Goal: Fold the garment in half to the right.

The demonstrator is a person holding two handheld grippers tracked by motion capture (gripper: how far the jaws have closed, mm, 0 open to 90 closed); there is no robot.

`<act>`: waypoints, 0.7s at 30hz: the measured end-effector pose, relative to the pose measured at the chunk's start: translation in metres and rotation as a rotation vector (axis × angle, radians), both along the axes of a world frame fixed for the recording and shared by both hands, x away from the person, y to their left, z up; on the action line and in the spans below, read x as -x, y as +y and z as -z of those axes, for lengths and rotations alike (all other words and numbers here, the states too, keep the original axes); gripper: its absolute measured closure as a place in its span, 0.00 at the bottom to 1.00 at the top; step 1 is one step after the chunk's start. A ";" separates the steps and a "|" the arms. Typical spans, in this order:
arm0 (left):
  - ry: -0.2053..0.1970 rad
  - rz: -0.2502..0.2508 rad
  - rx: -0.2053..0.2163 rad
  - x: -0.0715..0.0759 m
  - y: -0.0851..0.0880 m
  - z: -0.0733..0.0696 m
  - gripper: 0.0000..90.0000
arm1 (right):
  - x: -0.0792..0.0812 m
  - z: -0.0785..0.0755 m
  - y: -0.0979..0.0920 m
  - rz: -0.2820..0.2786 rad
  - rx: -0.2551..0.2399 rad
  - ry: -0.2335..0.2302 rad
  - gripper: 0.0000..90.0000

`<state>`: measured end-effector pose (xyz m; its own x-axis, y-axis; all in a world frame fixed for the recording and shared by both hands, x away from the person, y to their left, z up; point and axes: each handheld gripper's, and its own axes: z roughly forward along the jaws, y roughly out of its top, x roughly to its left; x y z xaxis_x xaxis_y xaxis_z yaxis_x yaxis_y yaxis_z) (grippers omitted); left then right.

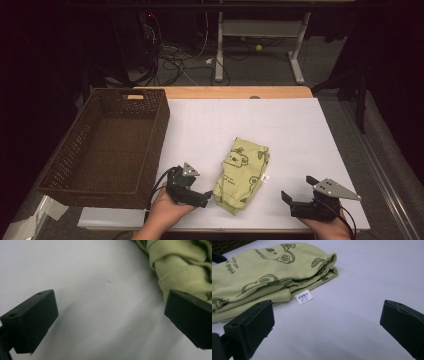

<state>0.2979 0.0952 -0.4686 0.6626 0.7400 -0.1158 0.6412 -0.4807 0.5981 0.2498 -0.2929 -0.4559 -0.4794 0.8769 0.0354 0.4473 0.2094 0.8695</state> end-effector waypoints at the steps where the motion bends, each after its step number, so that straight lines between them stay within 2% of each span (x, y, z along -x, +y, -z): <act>1: 0.000 0.001 -0.006 0.001 0.000 0.000 0.00 | -0.001 0.000 -0.001 0.001 -0.004 0.002 0.00; 3: 0.005 0.004 -0.014 0.001 -0.001 0.000 0.00 | -0.001 0.000 -0.002 0.001 -0.002 0.002 0.00; 4: 0.019 -0.003 -0.047 0.002 -0.002 -0.001 0.00 | -0.004 -0.001 -0.004 0.008 -0.008 0.003 0.00; 5: 0.017 0.004 -0.070 0.004 -0.001 -0.003 0.00 | -0.004 0.000 -0.004 0.014 -0.011 0.005 0.00; 8: 0.021 0.027 -0.110 0.009 -0.001 -0.007 0.00 | -0.009 0.000 -0.006 0.022 -0.016 0.012 0.00; 15: 0.059 0.019 -0.109 0.005 0.004 -0.006 0.00 | -0.011 0.003 -0.005 0.032 0.000 0.013 0.00; 19: 0.068 0.024 -0.144 0.001 0.002 -0.007 0.00 | -0.007 0.002 -0.008 0.040 -0.003 0.004 0.00; 21: 0.076 0.026 -0.148 0.000 0.002 -0.008 0.00 | -0.005 0.002 -0.009 0.040 -0.005 0.000 0.00</act>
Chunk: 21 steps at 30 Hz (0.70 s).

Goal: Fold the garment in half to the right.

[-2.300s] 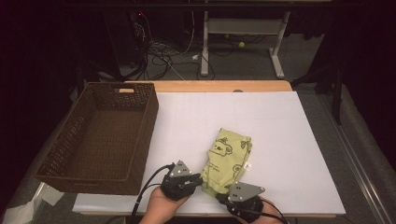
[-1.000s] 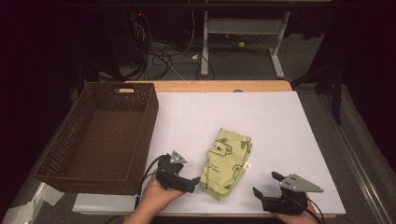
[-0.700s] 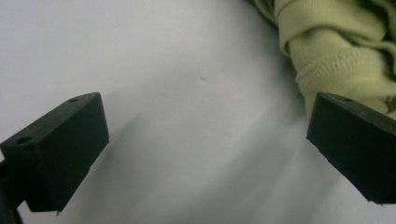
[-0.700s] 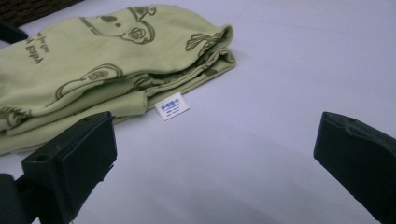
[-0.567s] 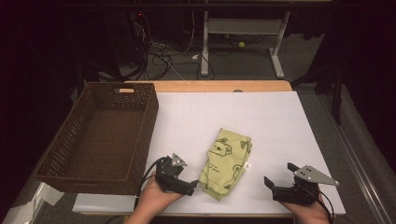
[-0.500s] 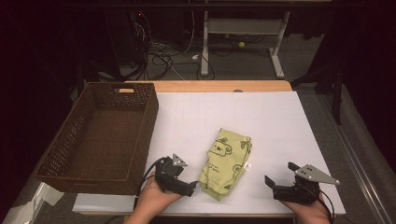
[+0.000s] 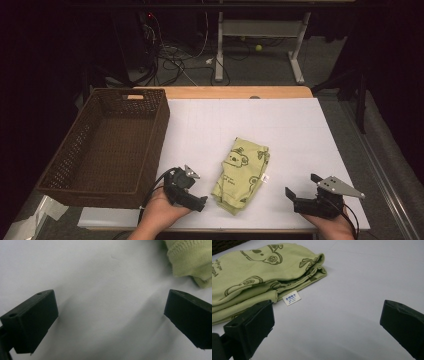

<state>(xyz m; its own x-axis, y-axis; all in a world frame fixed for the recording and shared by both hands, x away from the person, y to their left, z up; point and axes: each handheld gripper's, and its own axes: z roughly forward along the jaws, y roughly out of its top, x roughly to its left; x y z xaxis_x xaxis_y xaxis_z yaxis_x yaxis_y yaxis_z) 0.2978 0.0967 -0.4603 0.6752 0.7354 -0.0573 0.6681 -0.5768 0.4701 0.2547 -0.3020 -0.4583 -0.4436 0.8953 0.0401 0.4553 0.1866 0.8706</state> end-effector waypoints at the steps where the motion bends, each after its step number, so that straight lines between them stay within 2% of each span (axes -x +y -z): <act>1: 0.004 0.002 0.000 0.000 0.000 0.000 0.00 | 0.001 0.000 0.000 0.001 -0.001 0.000 0.00; 5: 0.032 0.028 -0.011 0.001 0.000 -0.001 0.00 | 0.003 0.000 0.000 0.005 0.000 -0.001 0.00; 13: 0.054 0.072 -0.035 0.001 -0.005 -0.002 0.00 | 0.003 0.001 -0.001 0.009 0.003 0.003 0.00; 21: 0.070 0.092 -0.063 -0.001 -0.012 -0.001 0.00 | 0.003 0.001 0.000 -0.012 0.008 0.004 0.00</act>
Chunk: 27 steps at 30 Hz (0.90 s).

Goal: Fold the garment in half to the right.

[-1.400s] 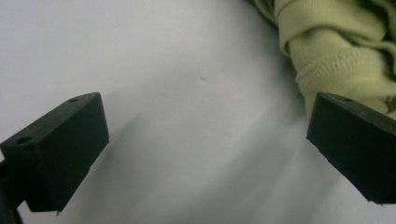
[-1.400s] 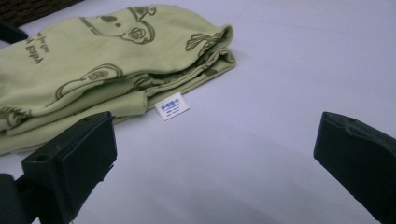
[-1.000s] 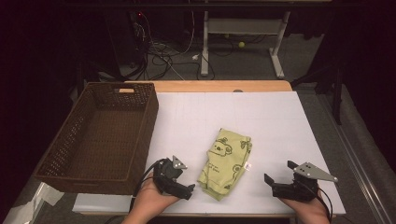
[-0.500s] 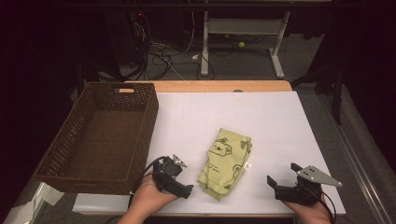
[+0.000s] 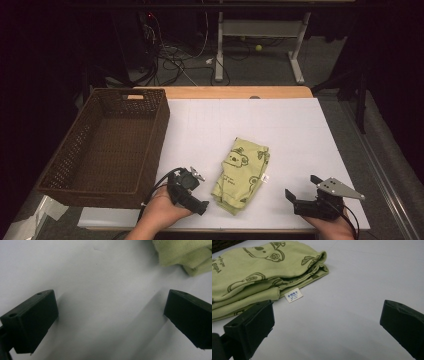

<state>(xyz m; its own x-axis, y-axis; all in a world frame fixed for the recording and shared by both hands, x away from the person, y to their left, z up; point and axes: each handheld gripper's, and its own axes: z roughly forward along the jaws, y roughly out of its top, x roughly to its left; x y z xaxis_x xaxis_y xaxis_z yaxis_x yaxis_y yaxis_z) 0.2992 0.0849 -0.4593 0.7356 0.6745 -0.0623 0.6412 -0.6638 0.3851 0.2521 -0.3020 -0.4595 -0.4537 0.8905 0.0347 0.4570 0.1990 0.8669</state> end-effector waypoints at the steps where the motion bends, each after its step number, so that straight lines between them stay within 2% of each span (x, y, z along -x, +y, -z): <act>1: 0.000 0.000 0.001 0.000 -0.001 0.000 0.00 | 0.000 0.000 0.000 -0.002 -0.003 0.001 0.00; 7: 0.022 0.026 -0.037 -0.002 -0.007 -0.002 0.00 | -0.001 0.000 0.001 -0.017 -0.010 0.011 0.00; 22: 0.090 0.171 -0.183 -0.001 -0.034 -0.011 0.00 | 0.000 0.002 0.002 -0.014 -0.007 0.031 0.00; 27: 0.115 0.221 -0.186 -0.002 -0.043 -0.014 0.08 | 0.000 0.002 0.002 -0.017 -0.007 0.031 0.00</act>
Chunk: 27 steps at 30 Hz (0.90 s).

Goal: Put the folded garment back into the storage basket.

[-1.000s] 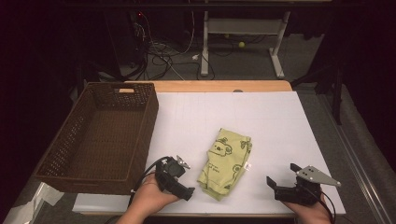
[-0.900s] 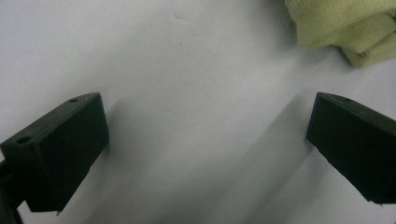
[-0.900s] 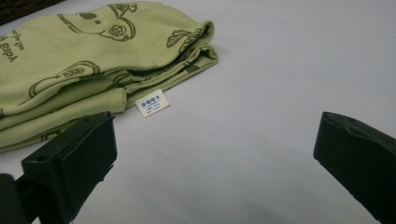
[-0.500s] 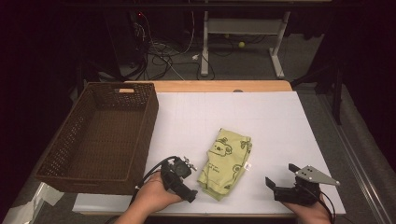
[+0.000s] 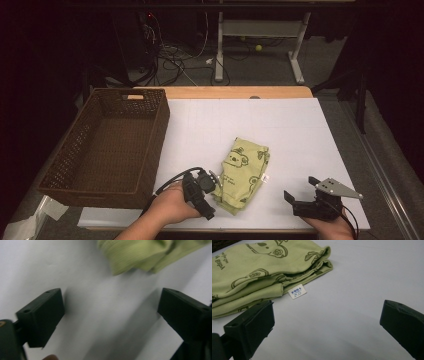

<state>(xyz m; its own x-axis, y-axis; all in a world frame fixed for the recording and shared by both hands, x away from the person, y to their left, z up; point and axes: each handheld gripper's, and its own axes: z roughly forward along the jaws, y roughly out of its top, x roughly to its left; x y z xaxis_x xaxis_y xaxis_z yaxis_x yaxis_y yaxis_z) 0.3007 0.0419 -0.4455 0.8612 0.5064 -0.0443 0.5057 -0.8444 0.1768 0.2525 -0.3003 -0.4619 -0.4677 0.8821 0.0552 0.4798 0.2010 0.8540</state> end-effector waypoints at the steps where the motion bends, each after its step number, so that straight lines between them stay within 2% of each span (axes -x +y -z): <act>1: 0.004 0.013 0.003 0.000 -0.002 -0.001 0.10 | 0.000 0.000 0.000 -0.001 0.000 0.000 0.00; 6: 0.012 0.055 -0.001 -0.001 -0.009 -0.005 0.22 | 0.000 0.000 0.000 -0.003 0.000 0.002 0.00; 9: 0.018 0.072 0.006 -0.002 -0.011 -0.008 0.34 | 0.000 0.000 0.001 -0.005 0.001 0.002 0.00; 13: 0.055 0.120 0.012 -0.003 -0.017 -0.010 0.43 | -0.001 0.000 0.002 -0.008 -0.006 0.008 0.00; 17: 0.063 0.139 -0.011 -0.004 -0.023 -0.011 0.48 | -0.003 0.001 0.003 -0.011 -0.009 0.012 0.00; 21: 0.073 0.146 -0.034 -0.006 -0.029 -0.012 0.48 | -0.004 0.002 0.004 -0.016 -0.008 0.011 0.00; 25: 0.091 0.138 -0.059 -0.010 -0.035 -0.013 0.50 | -0.003 0.001 0.004 -0.016 0.001 0.011 0.00; 27: 0.089 0.151 -0.088 -0.011 -0.039 -0.014 0.53 | -0.002 0.000 0.004 -0.020 0.005 0.004 0.00</act>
<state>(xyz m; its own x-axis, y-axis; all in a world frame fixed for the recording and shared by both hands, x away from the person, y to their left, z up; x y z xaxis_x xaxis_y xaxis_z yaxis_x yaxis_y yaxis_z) 0.3121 0.0027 -0.4319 0.9223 0.3771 -0.0850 0.3825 -0.9220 0.0595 0.2541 -0.2960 -0.4620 -0.4852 0.8728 0.0525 0.4787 0.2149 0.8513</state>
